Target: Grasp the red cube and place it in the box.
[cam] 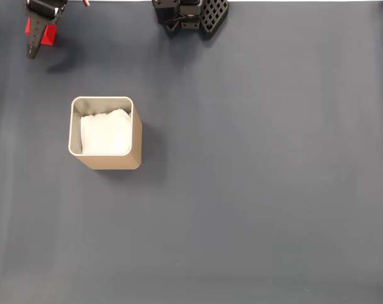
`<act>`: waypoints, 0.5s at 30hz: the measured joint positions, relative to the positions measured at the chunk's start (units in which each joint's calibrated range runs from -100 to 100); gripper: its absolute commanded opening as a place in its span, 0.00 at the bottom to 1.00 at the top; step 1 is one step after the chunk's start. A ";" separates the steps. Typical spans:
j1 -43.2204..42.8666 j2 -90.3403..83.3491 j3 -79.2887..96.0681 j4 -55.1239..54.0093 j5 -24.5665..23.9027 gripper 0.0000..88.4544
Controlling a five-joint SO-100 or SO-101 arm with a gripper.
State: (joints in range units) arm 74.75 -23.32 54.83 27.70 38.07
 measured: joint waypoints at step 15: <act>0.00 3.74 -2.00 -3.01 -0.20 0.45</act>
State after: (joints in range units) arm 74.75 -19.57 52.82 24.70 37.88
